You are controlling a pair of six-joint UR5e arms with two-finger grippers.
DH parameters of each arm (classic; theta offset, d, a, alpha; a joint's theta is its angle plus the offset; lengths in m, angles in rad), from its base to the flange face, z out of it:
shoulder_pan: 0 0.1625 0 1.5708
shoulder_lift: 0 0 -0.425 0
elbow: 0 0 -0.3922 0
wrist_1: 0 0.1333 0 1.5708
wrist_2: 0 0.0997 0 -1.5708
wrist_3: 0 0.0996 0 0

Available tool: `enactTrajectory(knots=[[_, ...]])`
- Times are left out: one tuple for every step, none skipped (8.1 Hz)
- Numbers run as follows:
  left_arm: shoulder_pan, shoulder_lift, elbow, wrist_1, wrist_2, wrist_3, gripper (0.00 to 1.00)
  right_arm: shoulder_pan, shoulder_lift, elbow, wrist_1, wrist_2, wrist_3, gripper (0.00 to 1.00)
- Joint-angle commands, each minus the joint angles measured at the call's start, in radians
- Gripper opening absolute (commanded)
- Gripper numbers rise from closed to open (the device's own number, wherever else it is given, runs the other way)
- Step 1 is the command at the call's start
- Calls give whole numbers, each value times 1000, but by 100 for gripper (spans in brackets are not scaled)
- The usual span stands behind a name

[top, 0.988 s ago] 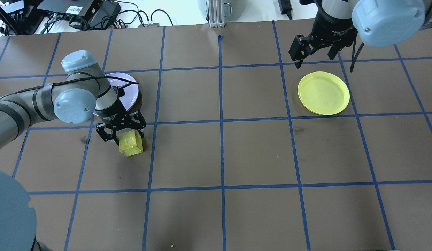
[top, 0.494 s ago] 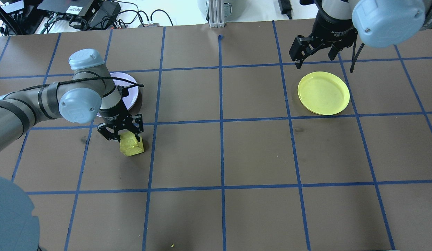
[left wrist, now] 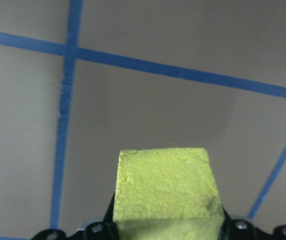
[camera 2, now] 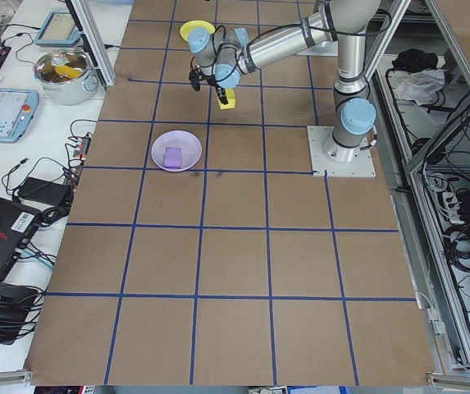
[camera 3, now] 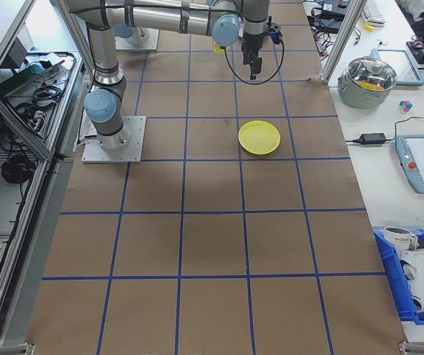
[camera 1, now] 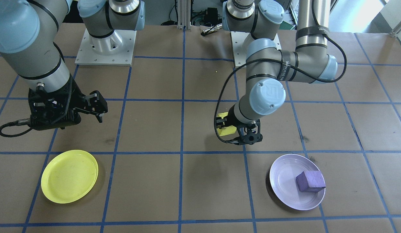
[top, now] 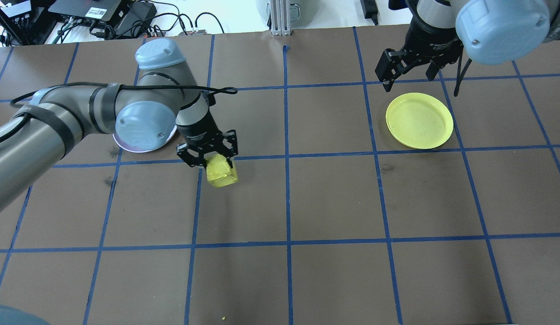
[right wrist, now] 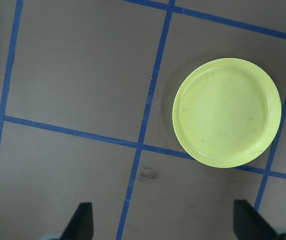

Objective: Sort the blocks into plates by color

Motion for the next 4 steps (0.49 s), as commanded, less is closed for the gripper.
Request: enactTrajectory(knots=[[-202,-69,144,-15,-76,-208,0,-1,0,1,-2,-2,0,100],[-261,-104,186,-5,-70,-275,0,-2,1,1,-5,-2,-2,100],[-301,-146,227,0,-70,-317,0,-9,1,-1,-7,-3,-33,100],[-339,-183,258,0,-67,-354,0,-41,1,-1,-8,-3,-81,100]])
